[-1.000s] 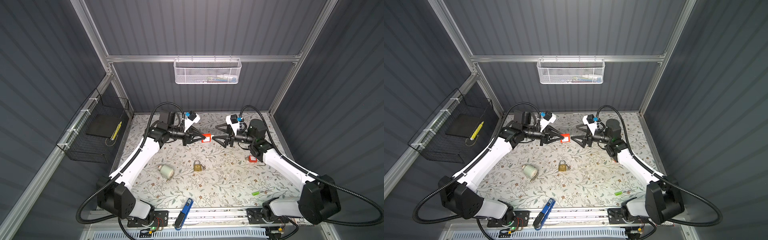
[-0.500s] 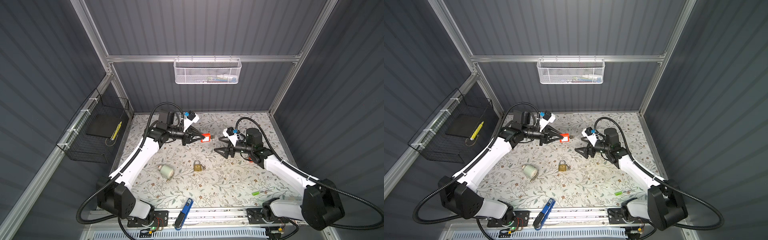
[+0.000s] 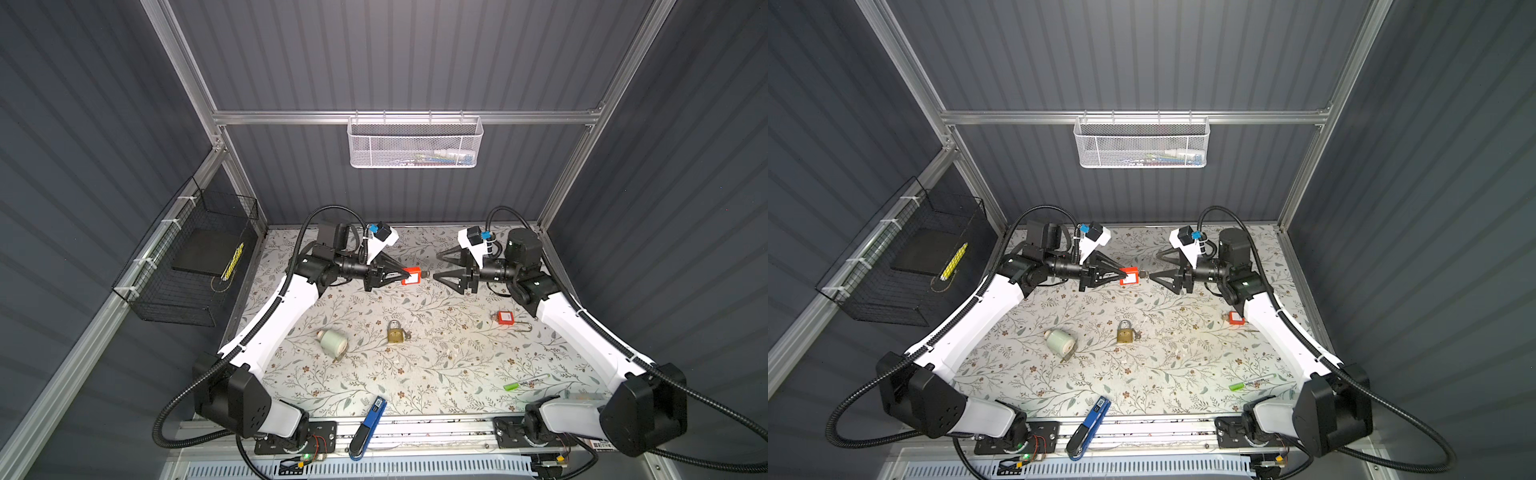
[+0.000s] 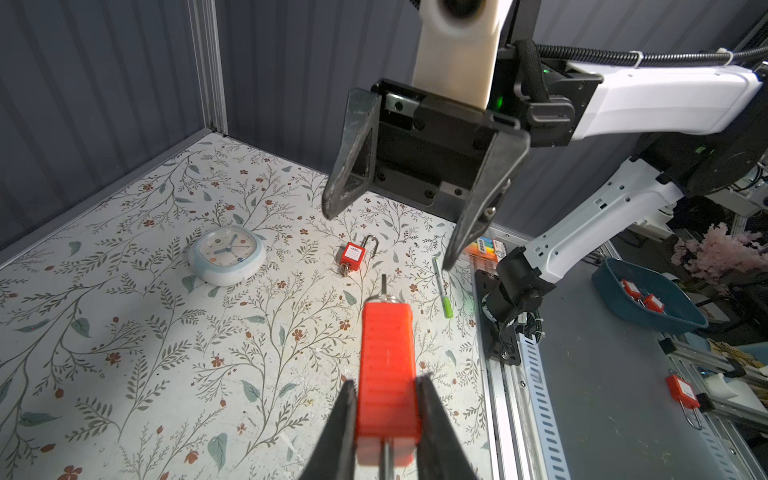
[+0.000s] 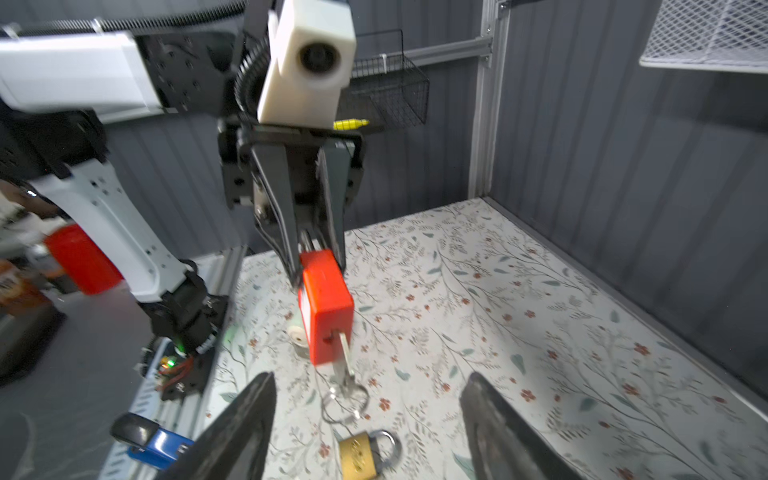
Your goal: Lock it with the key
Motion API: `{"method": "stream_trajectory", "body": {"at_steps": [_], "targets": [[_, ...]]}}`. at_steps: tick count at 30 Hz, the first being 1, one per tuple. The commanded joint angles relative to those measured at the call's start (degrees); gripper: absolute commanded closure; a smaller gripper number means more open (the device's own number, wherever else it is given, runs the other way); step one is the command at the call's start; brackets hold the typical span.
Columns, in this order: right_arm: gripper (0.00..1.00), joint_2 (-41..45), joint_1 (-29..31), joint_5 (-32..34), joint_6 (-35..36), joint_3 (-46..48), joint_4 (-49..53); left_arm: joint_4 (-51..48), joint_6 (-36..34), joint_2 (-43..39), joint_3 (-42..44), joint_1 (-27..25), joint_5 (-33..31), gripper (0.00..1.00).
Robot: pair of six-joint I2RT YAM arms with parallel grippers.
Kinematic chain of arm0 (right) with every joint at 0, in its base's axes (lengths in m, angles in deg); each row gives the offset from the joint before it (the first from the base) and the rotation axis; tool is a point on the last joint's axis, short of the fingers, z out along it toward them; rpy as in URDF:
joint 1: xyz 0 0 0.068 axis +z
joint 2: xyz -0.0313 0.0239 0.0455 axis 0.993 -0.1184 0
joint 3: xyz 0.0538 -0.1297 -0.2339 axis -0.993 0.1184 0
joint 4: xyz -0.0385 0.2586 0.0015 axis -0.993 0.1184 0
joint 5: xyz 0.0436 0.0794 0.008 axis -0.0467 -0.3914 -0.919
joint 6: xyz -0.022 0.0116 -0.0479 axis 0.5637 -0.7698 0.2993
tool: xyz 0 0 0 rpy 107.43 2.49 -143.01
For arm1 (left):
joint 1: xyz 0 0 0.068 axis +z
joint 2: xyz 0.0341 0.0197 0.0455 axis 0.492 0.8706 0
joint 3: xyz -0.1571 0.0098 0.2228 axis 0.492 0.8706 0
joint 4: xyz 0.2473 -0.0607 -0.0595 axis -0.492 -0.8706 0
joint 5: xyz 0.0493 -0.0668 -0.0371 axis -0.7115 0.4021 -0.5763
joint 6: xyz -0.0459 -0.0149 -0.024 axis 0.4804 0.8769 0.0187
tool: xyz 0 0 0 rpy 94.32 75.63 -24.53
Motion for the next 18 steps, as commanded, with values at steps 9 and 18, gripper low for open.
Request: {"method": "stream_trajectory", "body": {"at_steps": [9, 18], "targets": [[0.49, -3.7, 0.6, -8.5, -5.1, -2.9, 0.3, 1.0, 0.8, -2.5, 0.1, 0.3, 1.9, 1.00], [0.65, -6.8, 2.5, -10.4, -7.3, -3.5, -1.0, 0.7, 0.6, -2.1, -0.2, 0.3, 2.3, 1.00]]}}
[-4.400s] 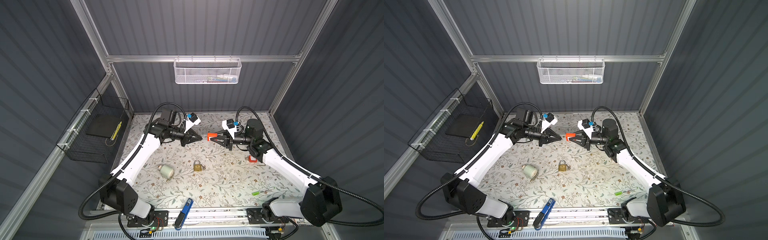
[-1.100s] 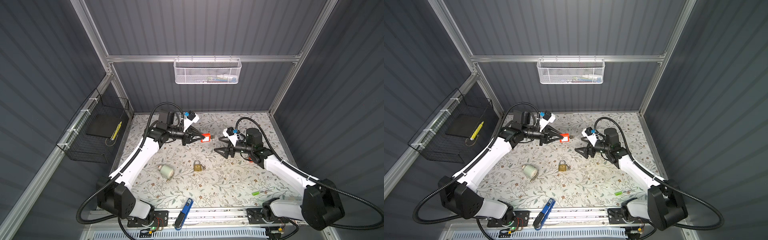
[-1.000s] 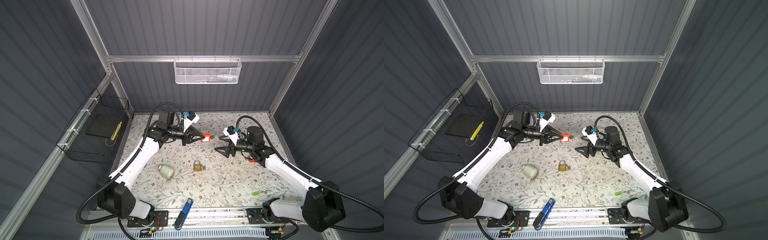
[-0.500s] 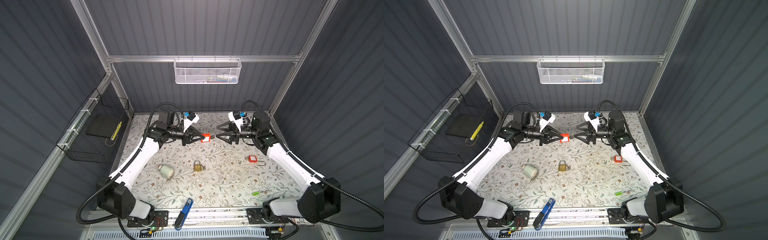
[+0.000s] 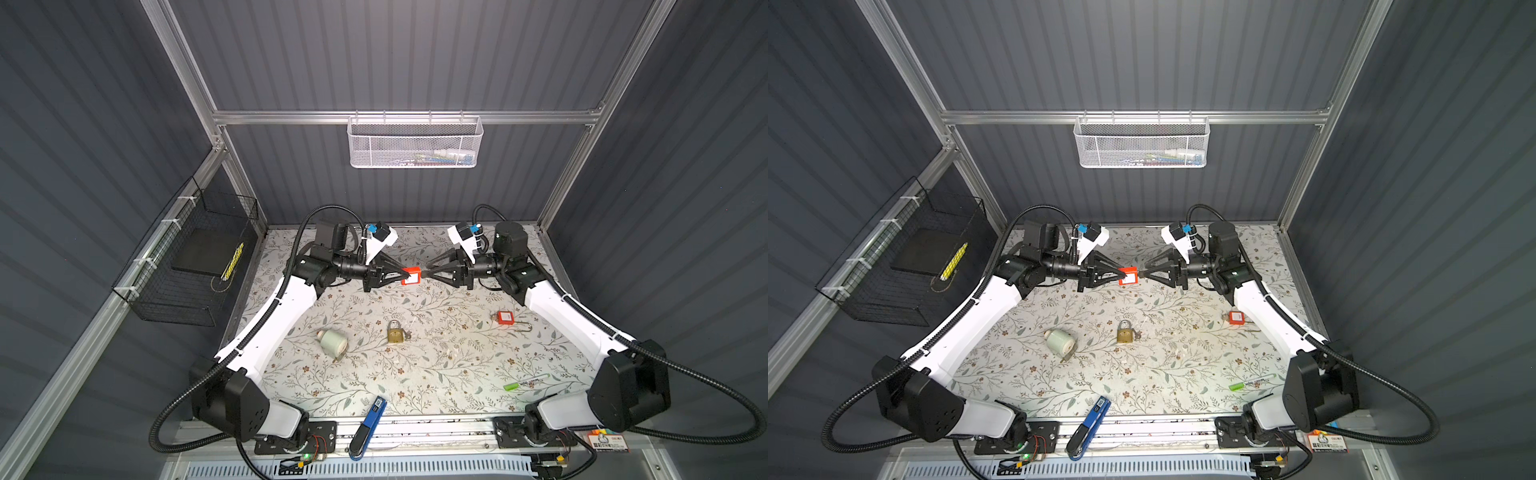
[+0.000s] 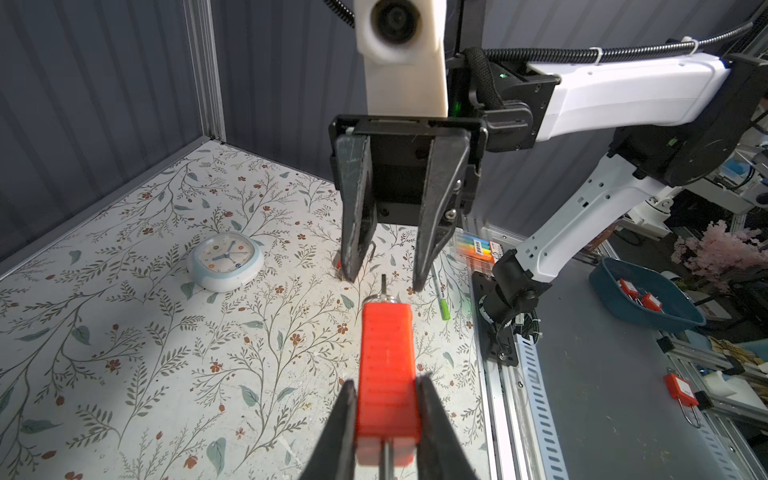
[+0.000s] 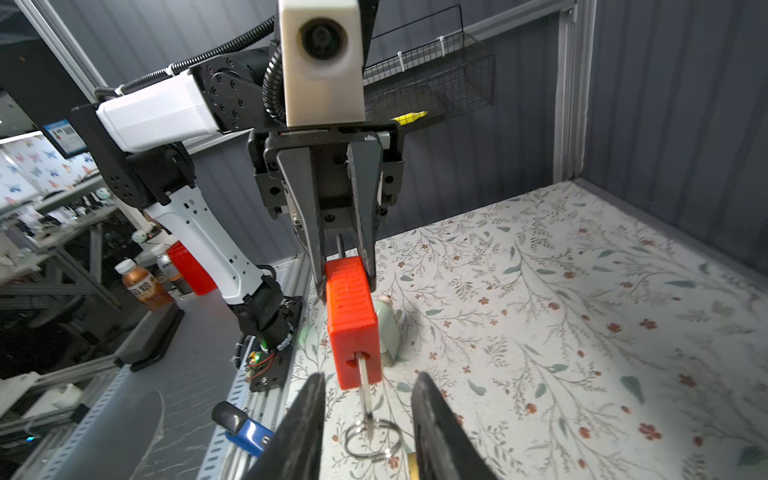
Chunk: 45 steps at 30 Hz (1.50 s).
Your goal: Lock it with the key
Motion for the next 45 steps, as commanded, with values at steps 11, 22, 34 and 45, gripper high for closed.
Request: {"method": "stream_trajectory", "body": {"at_steps": [11, 22, 34, 45], "targets": [[1.00, 0.6, 0.9, -1.1, 2.6, 0.7, -0.7, 0.1, 0.1, -1.0, -0.2, 0.3, 1.6, 1.00], [1.00, 4.4, -0.6, 2.7, 6.7, 3.4, 2.9, 0.0, 0.0, -1.0, -0.5, 0.4, 1.3, 1.00], [1.00, 14.6, -13.0, 3.8, 8.0, 13.4, 3.4, -0.4, -0.2, -1.9, -0.2, 1.1, 1.6, 1.00], [1.00, 15.0, -15.3, 2.7, 6.3, 13.9, 2.2, -0.3, -0.2, -1.7, -0.1, 1.1, 1.4, 1.00]]}}
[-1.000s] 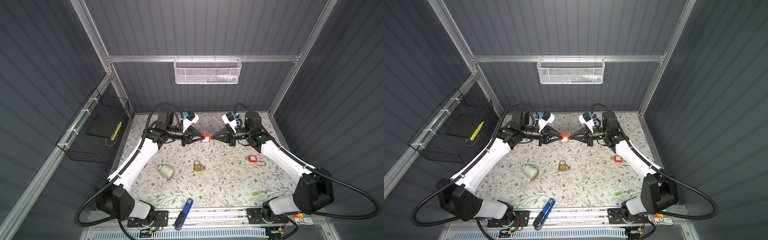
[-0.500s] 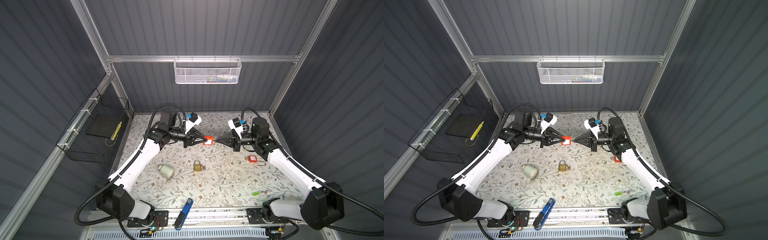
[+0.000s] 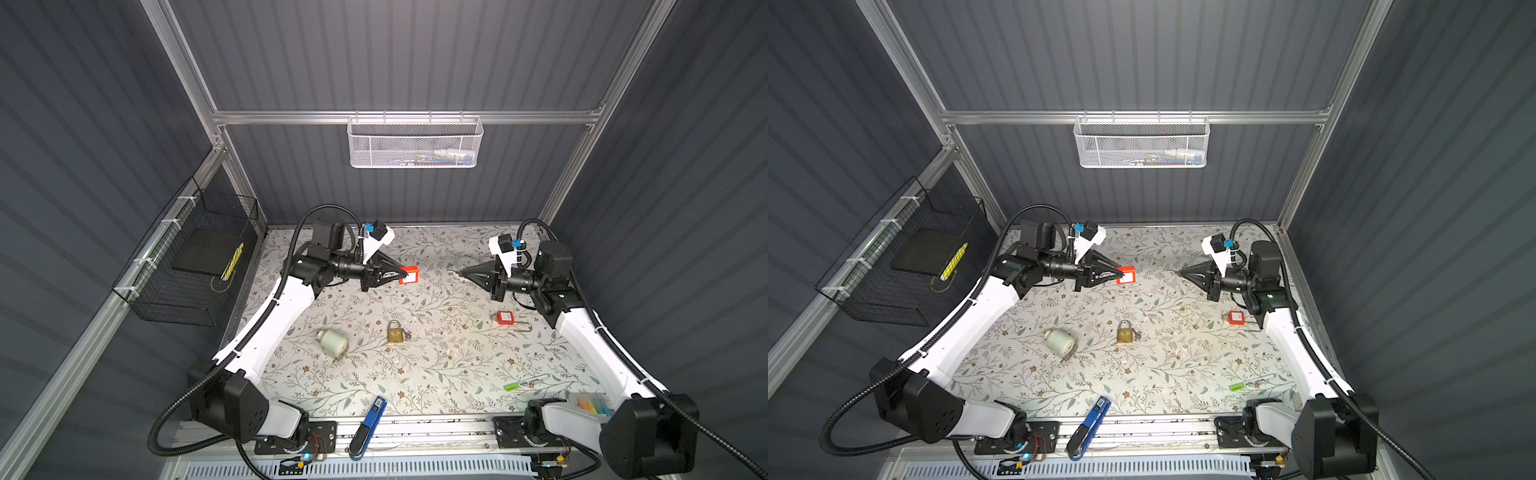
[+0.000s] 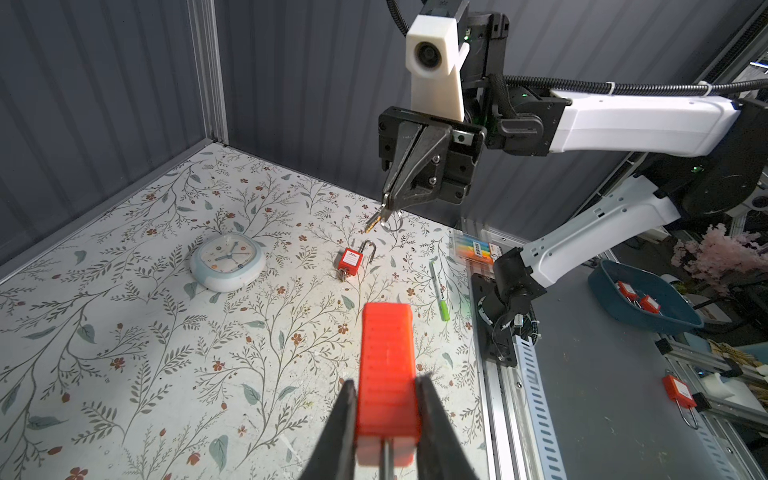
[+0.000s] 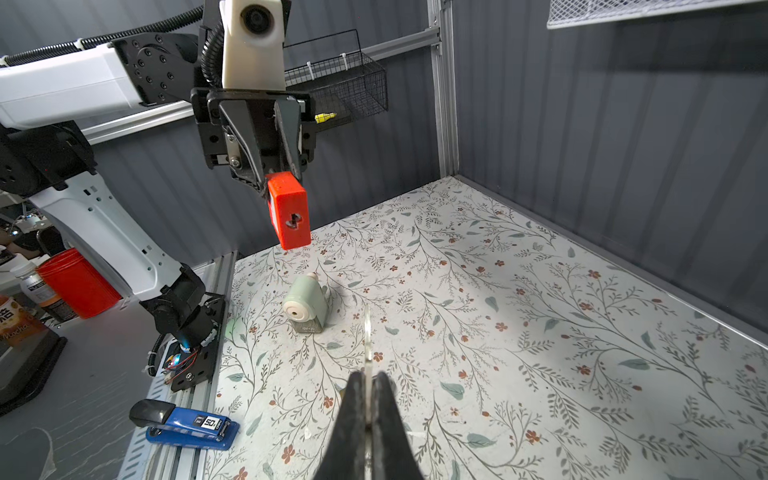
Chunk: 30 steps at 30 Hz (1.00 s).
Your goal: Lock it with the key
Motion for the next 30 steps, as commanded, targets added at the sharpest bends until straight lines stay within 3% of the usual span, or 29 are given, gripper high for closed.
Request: {"method": "stream_trajectory", "body": {"at_steps": [1, 4, 11, 20, 30], "targets": [[1.00, 0.3, -0.1, -0.5, -1.3, 1.1, -1.6, 0.0, -0.2, -1.1, 0.0, -0.2, 0.3, 1.00], [1.00, 1.0, -0.2, 2.7, -2.9, 2.8, -3.7, -2.9, -2.2, 0.3, -0.4, -0.7, -2.5, 1.00], [1.00, 3.2, -0.2, 10.2, -5.1, 8.6, -7.3, -24.8, -15.6, 11.8, -9.2, -6.4, -15.0, 1.00], [1.00, 7.3, -0.2, 17.9, -0.6, 8.3, 0.9, -30.3, -18.7, 22.4, -10.7, -14.5, -28.1, 1.00], [1.00, 8.9, -0.2, 18.9, -1.0, 9.1, 1.6, -28.5, -19.9, 30.0, -12.0, -16.6, -24.9, 1.00]]}}
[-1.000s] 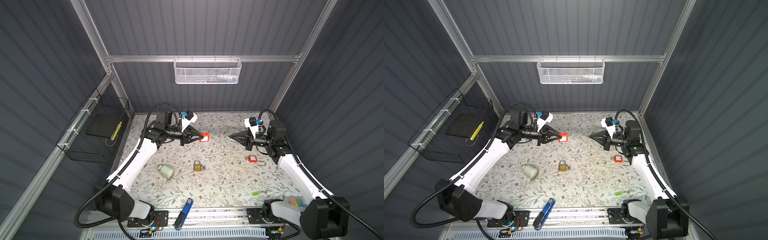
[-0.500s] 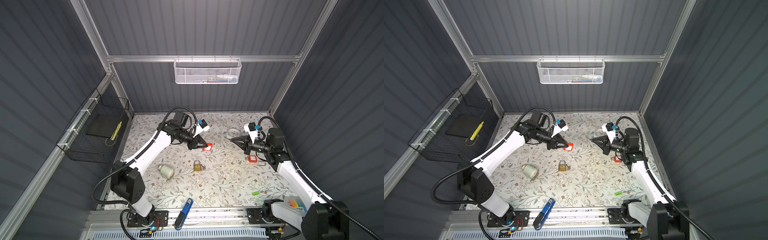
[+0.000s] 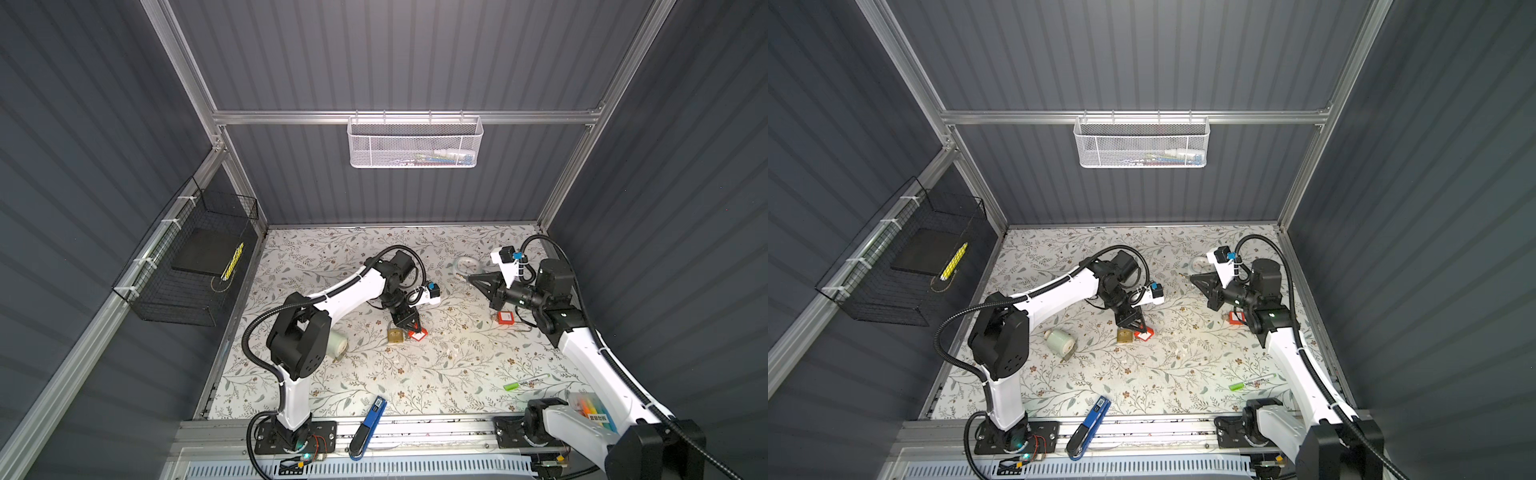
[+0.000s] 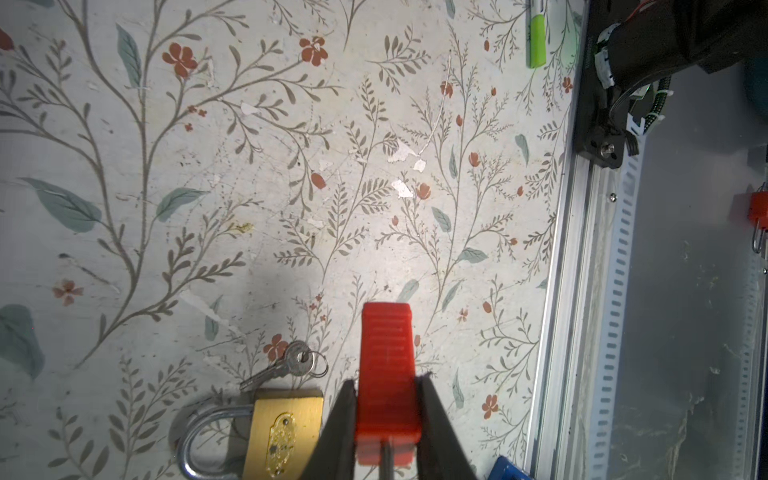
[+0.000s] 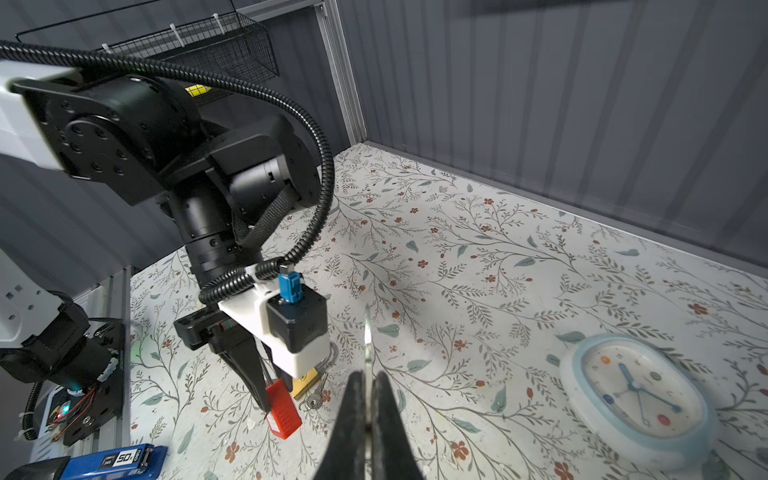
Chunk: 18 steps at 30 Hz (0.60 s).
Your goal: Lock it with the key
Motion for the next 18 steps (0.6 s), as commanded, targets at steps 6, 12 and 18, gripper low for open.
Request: {"method": "stream_trajectory", "body": {"at_steps": [6, 12, 18], "targets": [[1.00, 2.3, -0.2, 0.5, 0.5, 0.8, 1.2, -0.2, -3.0, 4.7, -3.9, -0.1, 5.9, 1.00], [1.00, 2.5, -0.2, 1.4, 2.4, 0.2, 4.0, -4.3, -4.6, 10.5, -8.6, -0.2, 6.6, 1.00], [1.00, 2.9, -0.2, 1.7, 3.6, 0.0, 5.7, -3.3, -5.0, 12.2, -8.3, -0.2, 7.7, 1.00]]}}
